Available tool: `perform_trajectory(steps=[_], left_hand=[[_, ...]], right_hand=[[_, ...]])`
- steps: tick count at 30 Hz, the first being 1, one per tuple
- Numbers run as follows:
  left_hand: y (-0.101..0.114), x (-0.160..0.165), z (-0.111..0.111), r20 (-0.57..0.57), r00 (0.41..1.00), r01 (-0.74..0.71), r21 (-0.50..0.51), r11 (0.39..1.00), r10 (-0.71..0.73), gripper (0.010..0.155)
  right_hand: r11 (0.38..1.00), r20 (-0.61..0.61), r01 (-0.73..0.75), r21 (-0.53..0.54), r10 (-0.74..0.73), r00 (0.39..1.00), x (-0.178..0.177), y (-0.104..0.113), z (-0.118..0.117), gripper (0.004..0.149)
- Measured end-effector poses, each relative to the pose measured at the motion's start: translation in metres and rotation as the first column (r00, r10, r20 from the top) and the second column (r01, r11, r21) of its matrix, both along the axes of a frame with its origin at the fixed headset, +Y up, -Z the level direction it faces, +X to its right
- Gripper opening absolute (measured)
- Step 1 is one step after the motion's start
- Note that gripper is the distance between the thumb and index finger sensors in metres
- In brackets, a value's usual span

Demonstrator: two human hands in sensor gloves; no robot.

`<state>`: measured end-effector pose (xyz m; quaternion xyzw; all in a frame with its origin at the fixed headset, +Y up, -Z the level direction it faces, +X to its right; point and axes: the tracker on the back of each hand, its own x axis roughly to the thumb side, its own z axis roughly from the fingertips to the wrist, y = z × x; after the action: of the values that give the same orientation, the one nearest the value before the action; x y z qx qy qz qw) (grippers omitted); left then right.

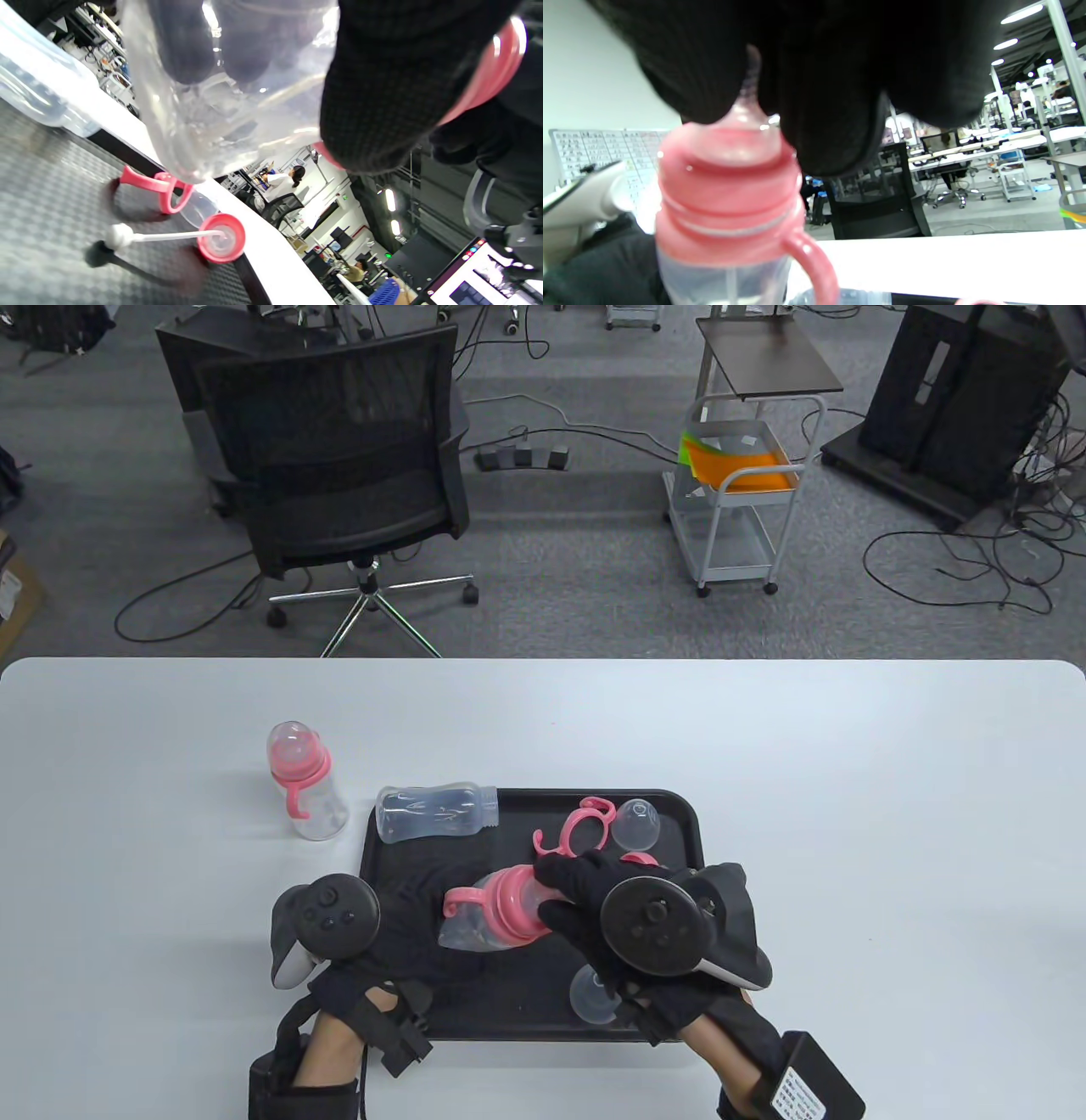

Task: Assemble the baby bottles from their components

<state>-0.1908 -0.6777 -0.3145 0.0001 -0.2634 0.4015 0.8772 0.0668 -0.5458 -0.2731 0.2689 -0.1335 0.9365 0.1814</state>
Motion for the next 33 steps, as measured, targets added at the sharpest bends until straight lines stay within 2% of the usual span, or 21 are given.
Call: perform_trajectory(steps=[2, 5, 8, 11, 17, 21, 24, 26, 29, 31, 33], left_hand=[[-0.001, 0.0, -0.001, 0.009, 1.0, -0.002, -0.012, 1.0, 0.002, 0.098], [0.002, 0.003, 0.001, 0.014, 0.999, 0.035, 0.006, 0.999, -0.035, 0.098], [0.004, 0.006, 0.004, 0.027, 0.998, 0.062, 0.024, 0.998, -0.063, 0.098], [0.005, 0.006, 0.004, 0.024, 0.995, 0.092, 0.024, 0.995, -0.093, 0.098], [0.002, 0.003, 0.001, 0.066, 0.994, 0.083, -0.014, 0.996, -0.082, 0.098], [0.004, 0.004, 0.003, 0.044, 0.994, 0.1, 0.024, 0.995, -0.101, 0.098], [0.005, 0.007, 0.004, 0.046, 0.992, 0.112, 0.03, 0.993, -0.114, 0.098], [0.005, 0.006, 0.004, 0.028, 0.993, 0.118, 0.028, 0.993, -0.118, 0.098], [0.003, 0.002, 0.002, 0.01, 0.994, 0.109, 0.009, 0.994, -0.11, 0.098], [0.002, -0.001, 0.001, 0.006, 0.996, 0.093, 0.003, 0.996, -0.093, 0.099], [0.003, -0.002, 0.001, 0.007, 0.998, 0.067, 0.009, 0.998, -0.067, 0.098]], right_hand=[[1.0, -0.02, 0.0, -0.016, -0.001, 1.0, 0.0, -0.003, -0.002, 0.054], [0.997, -0.062, 0.007, -0.073, -0.012, 0.998, -0.004, -0.01, -0.006, 0.069], [0.995, -0.074, -0.059, -0.083, 0.053, 0.996, -0.01, -0.016, -0.007, 0.08], [0.989, -0.137, -0.12, -0.084, 0.108, 0.985, -0.014, -0.017, -0.003, 0.077], [0.97, -0.236, -0.241, -0.021, 0.23, 0.944, -0.024, -0.02, 0.005, 0.071], [0.972, -0.118, -0.233, -0.024, 0.229, 0.966, -0.022, -0.023, -0.002, 0.075], [0.985, -0.064, -0.135, -0.108, 0.129, 0.99, -0.014, -0.026, -0.013, 0.077], [0.984, -0.075, -0.123, -0.131, 0.114, 0.991, -0.009, -0.025, -0.013, 0.08], [0.992, -0.119, -0.092, -0.084, 0.082, 0.99, -0.007, -0.018, -0.007, 0.086], [0.989, -0.185, -0.14, -0.054, 0.128, 0.974, -0.012, -0.017, -0.001, 0.088], [0.977, -0.195, -0.215, -0.019, 0.207, 0.959, -0.02, -0.018, 0.004, 0.086]])
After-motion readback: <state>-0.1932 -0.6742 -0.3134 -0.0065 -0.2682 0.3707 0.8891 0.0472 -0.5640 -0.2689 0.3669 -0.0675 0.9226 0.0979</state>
